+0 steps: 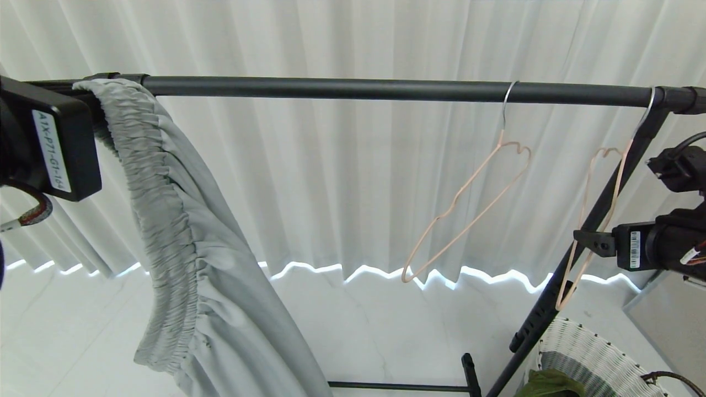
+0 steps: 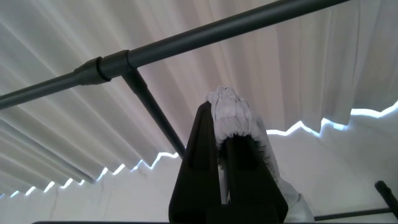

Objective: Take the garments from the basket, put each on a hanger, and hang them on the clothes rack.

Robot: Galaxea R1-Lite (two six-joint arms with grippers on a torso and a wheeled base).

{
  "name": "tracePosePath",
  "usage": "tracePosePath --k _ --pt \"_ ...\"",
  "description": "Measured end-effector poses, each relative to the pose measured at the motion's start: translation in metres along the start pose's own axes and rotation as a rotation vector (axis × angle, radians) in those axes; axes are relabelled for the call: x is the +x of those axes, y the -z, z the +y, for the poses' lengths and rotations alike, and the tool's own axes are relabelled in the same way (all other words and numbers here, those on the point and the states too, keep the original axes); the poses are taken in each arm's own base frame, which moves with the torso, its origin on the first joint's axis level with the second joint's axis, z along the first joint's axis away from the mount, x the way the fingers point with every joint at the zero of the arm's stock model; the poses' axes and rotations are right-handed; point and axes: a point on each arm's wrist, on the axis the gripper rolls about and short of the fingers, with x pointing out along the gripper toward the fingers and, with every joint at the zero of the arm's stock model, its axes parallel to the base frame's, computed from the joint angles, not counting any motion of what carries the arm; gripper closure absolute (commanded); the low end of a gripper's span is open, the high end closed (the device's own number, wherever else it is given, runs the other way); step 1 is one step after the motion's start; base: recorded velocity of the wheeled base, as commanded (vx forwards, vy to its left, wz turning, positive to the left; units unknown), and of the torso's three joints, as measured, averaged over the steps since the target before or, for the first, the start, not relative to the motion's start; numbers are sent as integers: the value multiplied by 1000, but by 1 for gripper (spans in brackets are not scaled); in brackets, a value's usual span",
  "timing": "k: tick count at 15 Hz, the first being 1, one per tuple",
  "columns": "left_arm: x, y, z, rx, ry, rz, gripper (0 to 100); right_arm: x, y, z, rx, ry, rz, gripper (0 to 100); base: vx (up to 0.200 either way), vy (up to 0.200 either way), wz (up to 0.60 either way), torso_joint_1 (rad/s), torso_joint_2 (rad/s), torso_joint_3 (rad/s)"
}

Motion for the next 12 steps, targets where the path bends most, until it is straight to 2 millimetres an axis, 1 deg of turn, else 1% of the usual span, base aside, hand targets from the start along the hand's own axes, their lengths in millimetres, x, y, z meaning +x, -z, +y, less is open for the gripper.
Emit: tracePosePath --k 5,8,10,12 --pt "0 0 0 1 1 0 100 -4 7 -6 4 17 11 0 0 0 0 0 0 0" --pt "0 0 0 0 1 0 100 -8 7 -7 18 14 0 0 0 0 0 0 0 0" --pt "0 0 0 0 1 -1 100 -9 -1 -6 109 6 -23 0 0 0 0 0 0 0" --pt "0 0 0 0 1 -1 100 -4 -6 -3 175 5 -16 0 0 0 0 0 0 0"
